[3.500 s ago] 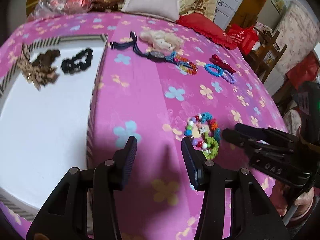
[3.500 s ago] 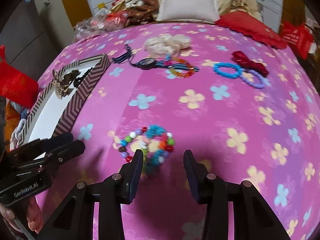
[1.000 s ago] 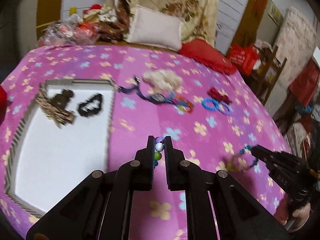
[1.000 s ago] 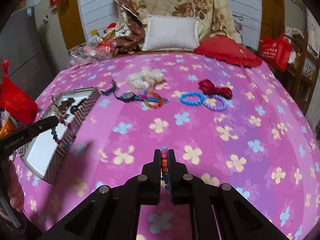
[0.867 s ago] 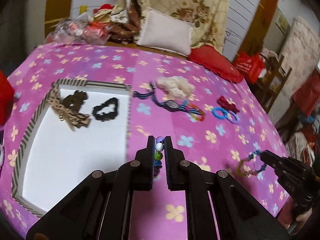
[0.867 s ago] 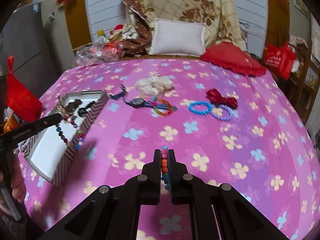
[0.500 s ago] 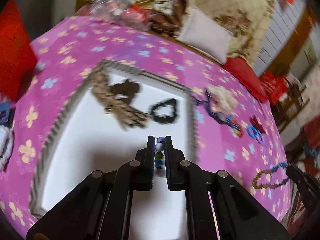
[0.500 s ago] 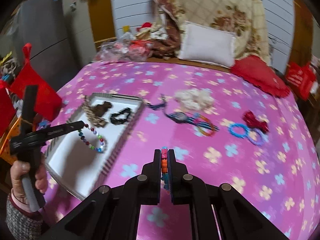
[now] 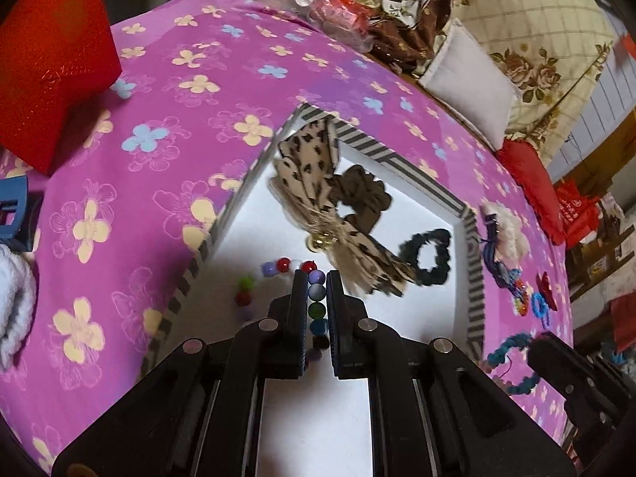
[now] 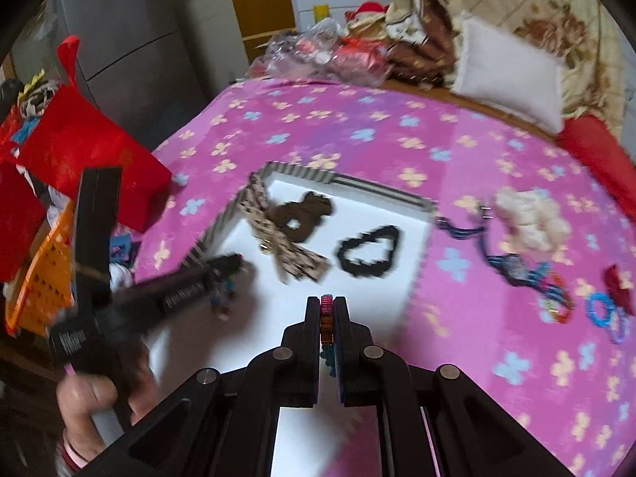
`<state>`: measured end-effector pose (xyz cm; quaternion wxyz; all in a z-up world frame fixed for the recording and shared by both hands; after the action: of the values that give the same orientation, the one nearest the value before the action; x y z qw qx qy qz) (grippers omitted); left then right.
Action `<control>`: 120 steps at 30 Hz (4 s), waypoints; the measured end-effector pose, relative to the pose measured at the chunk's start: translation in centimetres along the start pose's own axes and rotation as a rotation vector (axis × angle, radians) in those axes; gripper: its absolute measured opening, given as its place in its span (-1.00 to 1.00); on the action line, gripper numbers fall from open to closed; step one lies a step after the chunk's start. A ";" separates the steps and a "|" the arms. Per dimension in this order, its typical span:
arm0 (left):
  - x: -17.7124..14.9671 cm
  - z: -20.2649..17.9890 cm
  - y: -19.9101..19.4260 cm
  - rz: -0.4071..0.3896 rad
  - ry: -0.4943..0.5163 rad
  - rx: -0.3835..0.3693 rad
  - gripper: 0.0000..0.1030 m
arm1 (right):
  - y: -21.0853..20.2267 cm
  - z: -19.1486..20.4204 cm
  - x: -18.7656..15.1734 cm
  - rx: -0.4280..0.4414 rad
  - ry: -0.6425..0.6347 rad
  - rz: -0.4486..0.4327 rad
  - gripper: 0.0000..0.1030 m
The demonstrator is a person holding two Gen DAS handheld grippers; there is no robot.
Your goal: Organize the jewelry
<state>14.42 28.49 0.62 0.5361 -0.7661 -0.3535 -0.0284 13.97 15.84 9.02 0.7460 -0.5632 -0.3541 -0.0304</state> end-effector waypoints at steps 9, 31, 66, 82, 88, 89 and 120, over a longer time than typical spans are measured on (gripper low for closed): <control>0.2 1.3 1.5 0.033 -0.033 0.011 -0.85 | 4.9 0.1 0.7 0.075 0.095 0.064 -0.89; -0.5 -1.4 -2.3 -0.053 0.075 -0.015 -0.18 | 1.8 -3.8 -2.1 -0.071 0.086 0.013 -0.12; -23.8 -20.3 -2.1 0.026 0.617 -0.131 -0.06 | -4.0 -27.4 -10.2 -0.282 0.332 0.079 -0.12; -23.6 -19.7 0.1 0.177 0.573 -0.195 -0.06 | 7.7 -27.0 -0.6 -0.290 0.244 0.125 -0.22; -23.3 -19.6 0.3 0.182 0.559 -0.179 -0.06 | 6.0 -25.2 -3.7 -0.279 0.195 0.137 -0.39; -23.2 -19.5 0.3 0.179 0.556 -0.171 -0.06 | 5.5 -24.9 -4.4 -0.273 0.189 0.142 -0.39; -17.2 -20.2 -0.8 0.096 0.411 -0.043 -0.06 | -9.6 -25.1 -21.9 -0.163 0.253 -0.072 -0.16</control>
<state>7.83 2.84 2.57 0.5813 -0.7714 -0.1990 -0.1660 5.74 -17.00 1.67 0.7347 -0.6006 -0.2739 -0.1565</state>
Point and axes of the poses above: each gripper's, at about its wrist camera, not at the fingertips, and y roughly the way its jaws point, z to its left, x to its top, the point moved 5 cm from there along y, roughly the way its jaws point, and after that the axes turned 5 degrees about -y, right-handed, at the moved point
